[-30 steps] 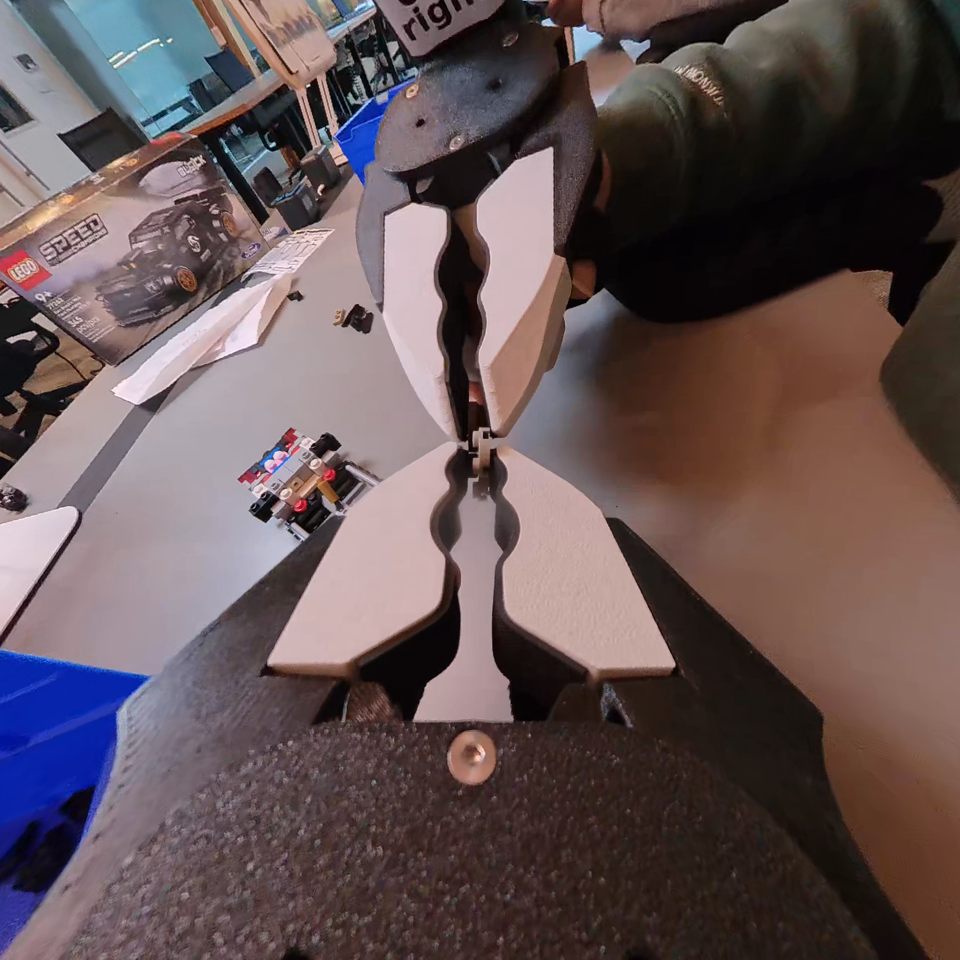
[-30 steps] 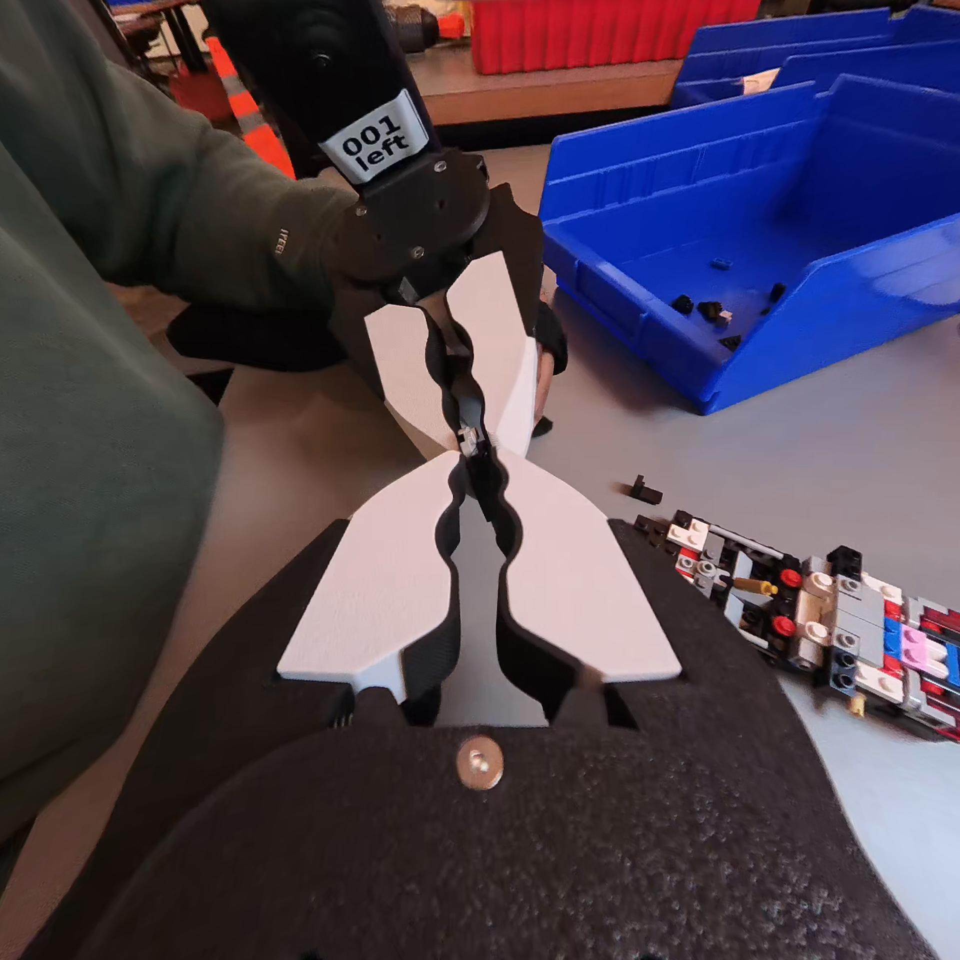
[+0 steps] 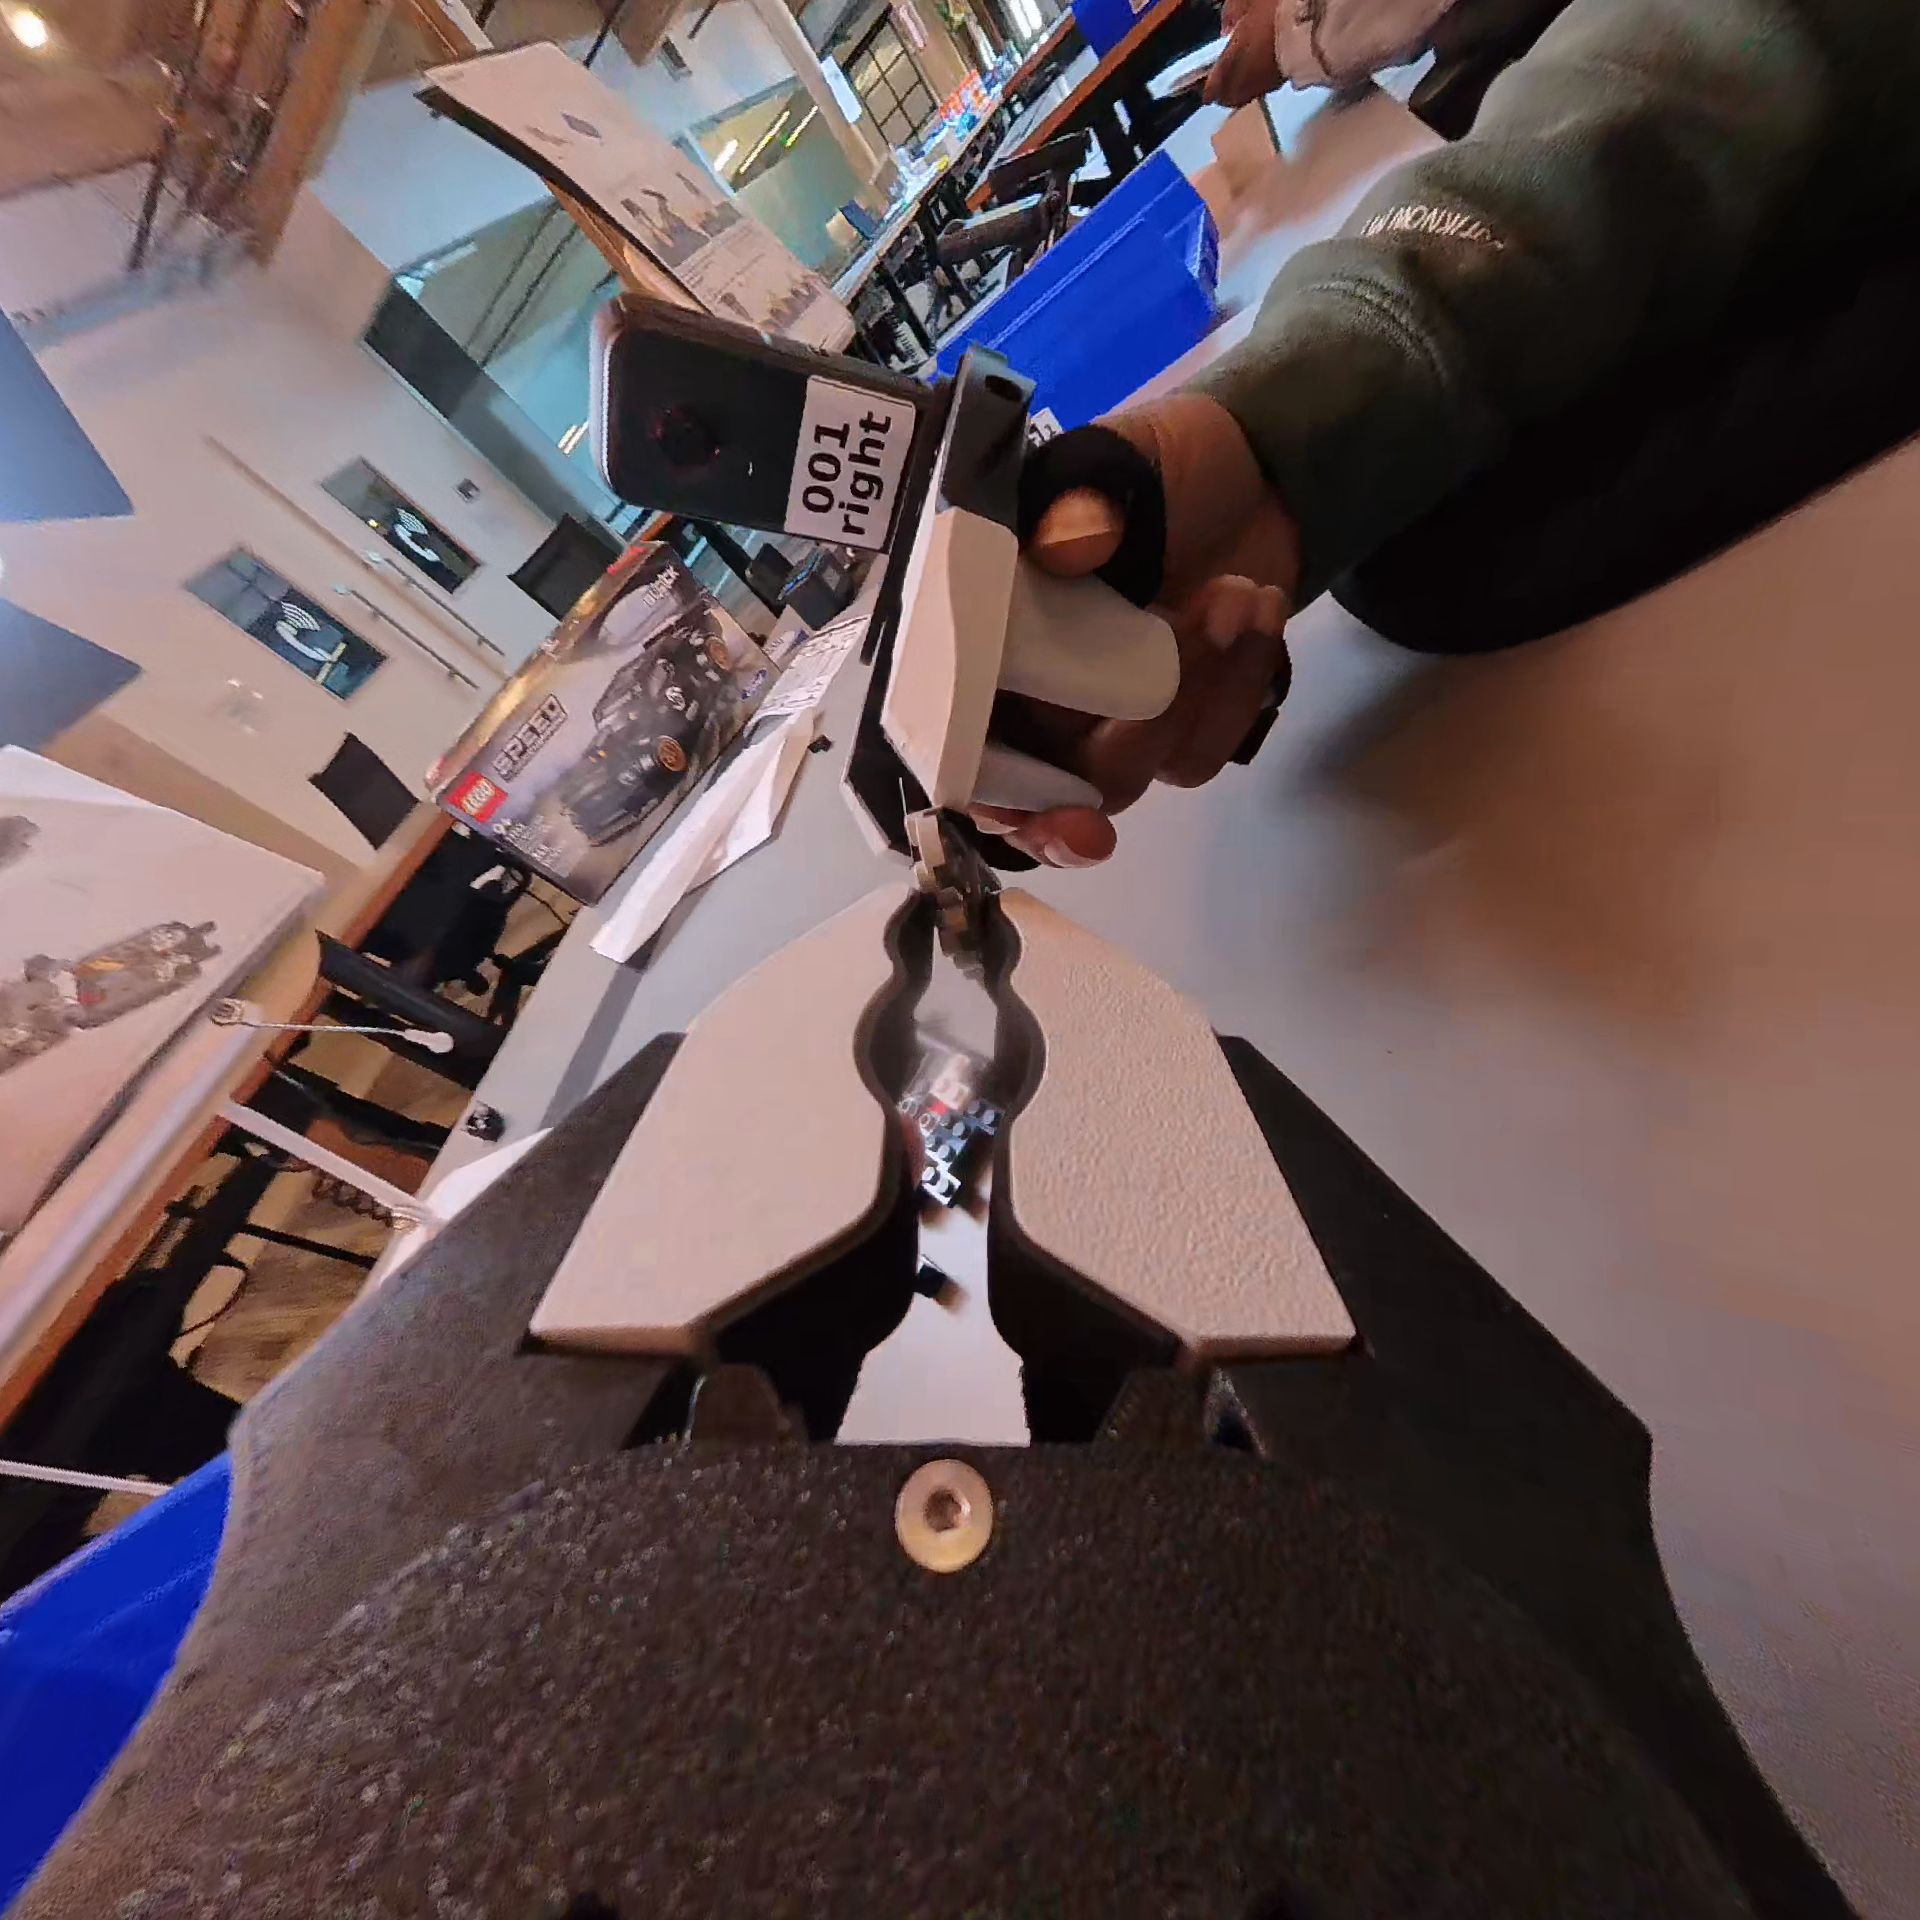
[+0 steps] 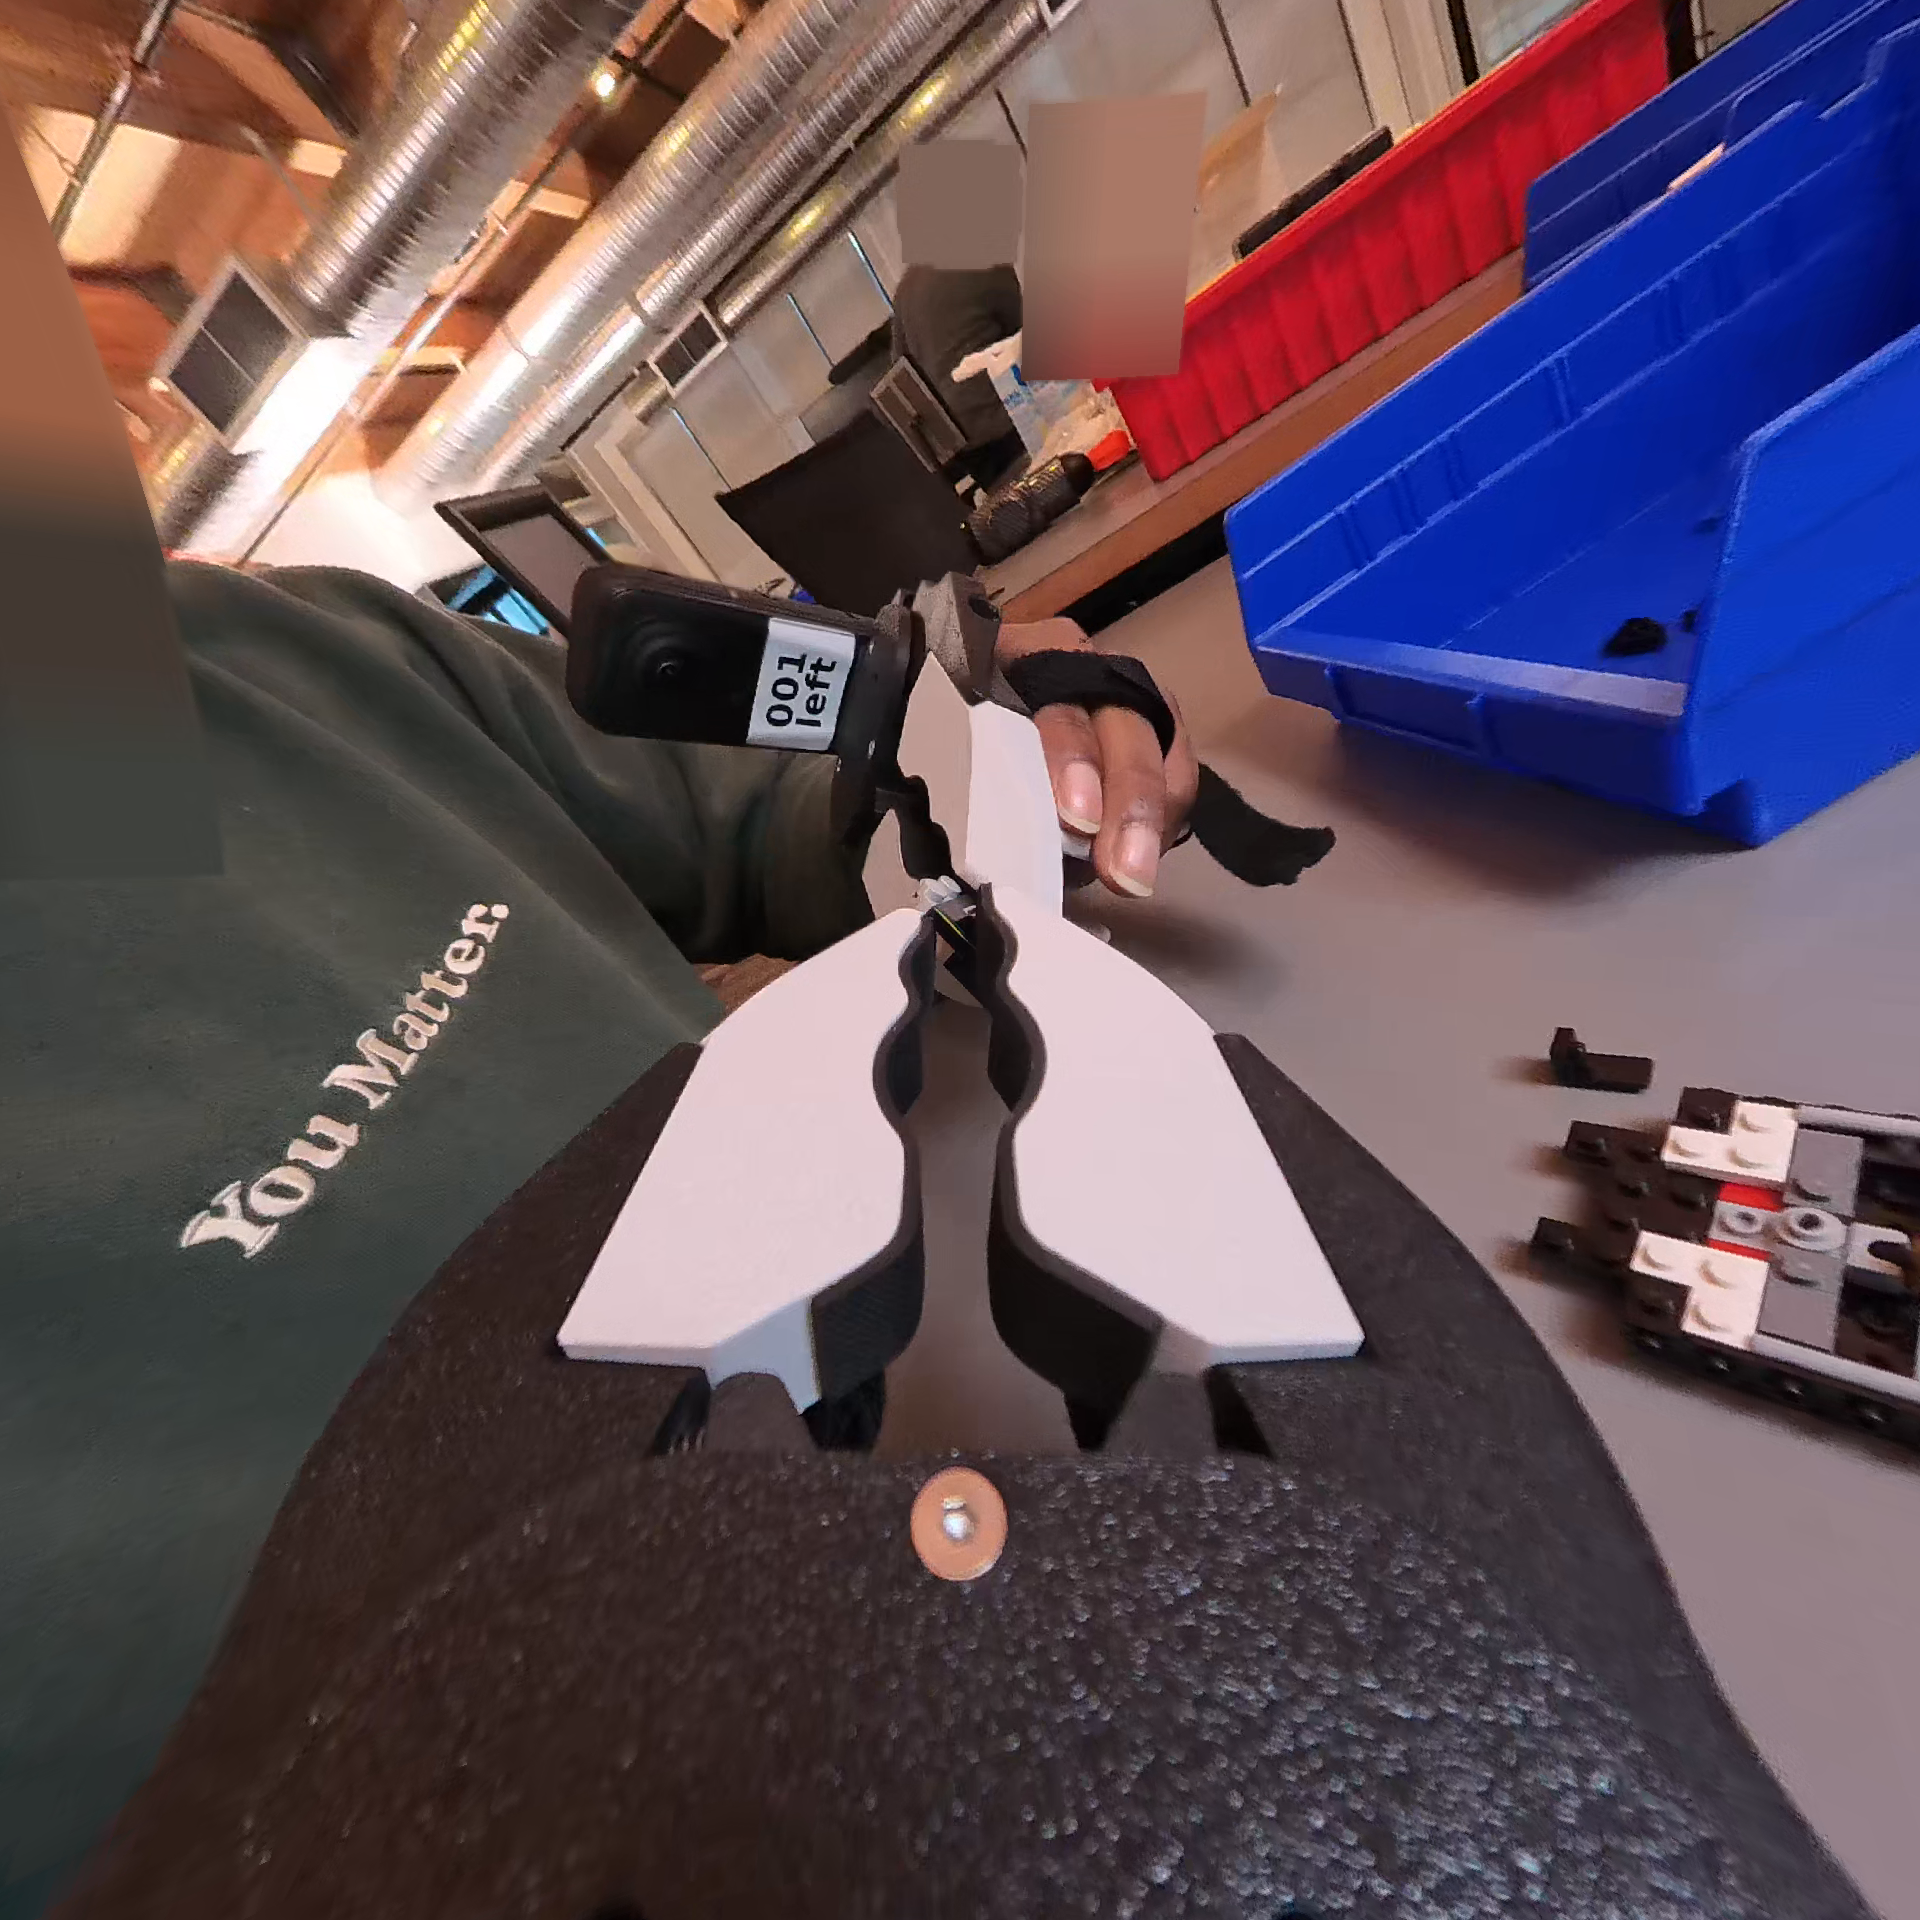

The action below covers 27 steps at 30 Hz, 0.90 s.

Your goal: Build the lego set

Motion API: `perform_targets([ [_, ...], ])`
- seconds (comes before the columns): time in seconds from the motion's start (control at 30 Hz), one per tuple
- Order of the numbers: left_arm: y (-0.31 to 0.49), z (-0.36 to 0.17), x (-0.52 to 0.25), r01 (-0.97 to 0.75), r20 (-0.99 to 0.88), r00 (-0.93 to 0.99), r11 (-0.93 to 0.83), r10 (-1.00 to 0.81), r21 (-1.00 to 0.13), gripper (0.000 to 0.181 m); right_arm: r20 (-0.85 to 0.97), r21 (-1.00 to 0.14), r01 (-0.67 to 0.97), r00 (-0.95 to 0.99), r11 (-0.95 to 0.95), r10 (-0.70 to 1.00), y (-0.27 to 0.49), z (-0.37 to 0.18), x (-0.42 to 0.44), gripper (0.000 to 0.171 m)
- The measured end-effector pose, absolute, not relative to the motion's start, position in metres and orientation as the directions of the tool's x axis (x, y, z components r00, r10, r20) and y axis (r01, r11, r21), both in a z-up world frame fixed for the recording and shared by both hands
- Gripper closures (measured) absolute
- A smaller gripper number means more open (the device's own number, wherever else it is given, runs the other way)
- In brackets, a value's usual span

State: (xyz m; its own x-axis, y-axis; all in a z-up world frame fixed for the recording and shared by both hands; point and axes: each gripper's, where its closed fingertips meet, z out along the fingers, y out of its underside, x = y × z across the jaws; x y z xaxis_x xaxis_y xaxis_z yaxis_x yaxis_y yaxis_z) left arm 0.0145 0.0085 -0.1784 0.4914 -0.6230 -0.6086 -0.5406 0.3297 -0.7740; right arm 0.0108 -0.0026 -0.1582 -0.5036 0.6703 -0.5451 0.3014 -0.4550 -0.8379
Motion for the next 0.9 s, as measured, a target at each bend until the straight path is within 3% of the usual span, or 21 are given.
perform_targets([
  [0.23,0.005,-0.173,0.019,-0.559,-0.658,0.474,0.377,-0.585,-0.739,0.170,-0.660,-0.743,0.360,-0.537,-0.565,0.525,-0.005,-0.152,0.015,0.164],
  [0.33,0.003,-0.171,0.021,-0.563,-0.676,0.465,0.399,-0.572,-0.724,0.170,-0.617,-0.780,0.339,-0.557,-0.526,0.557,-0.007,-0.151,0.017,0.164],
  [0.43,-0.002,-0.171,0.024,-0.529,-0.641,0.464,0.389,-0.611,-0.754,0.172,-0.510,-0.860,0.310,-0.574,-0.406,0.641,-0.012,-0.153,0.021,0.163],
  [0.53,-0.005,-0.180,0.026,-0.528,-0.608,0.431,0.360,-0.666,-0.769,0.173,-0.295,-0.946,0.281,-0.554,-0.159,0.778,-0.014,-0.166,0.023,0.163],
  [0.7,-0.011,-0.202,0.029,-0.562,-0.549,0.355,0.297,-0.757,-0.772,0.174,-0.021,-0.933,0.313,-0.535,0.175,0.845,-0.017,-0.188,0.028,0.165],
  [0.77,-0.014,-0.205,0.033,-0.576,-0.564,0.323,0.315,-0.760,-0.754,0.173,-0.096,-0.933,0.341,-0.551,0.119,0.829,-0.020,-0.189,0.032,0.166],
  [0.9,-0.013,-0.204,0.033,-0.641,-0.656,0.293,0.366,-0.695,-0.674,0.172,-0.515,-0.845,0.451,-0.541,-0.287,0.666,-0.015,-0.184,0.029,0.166],
])
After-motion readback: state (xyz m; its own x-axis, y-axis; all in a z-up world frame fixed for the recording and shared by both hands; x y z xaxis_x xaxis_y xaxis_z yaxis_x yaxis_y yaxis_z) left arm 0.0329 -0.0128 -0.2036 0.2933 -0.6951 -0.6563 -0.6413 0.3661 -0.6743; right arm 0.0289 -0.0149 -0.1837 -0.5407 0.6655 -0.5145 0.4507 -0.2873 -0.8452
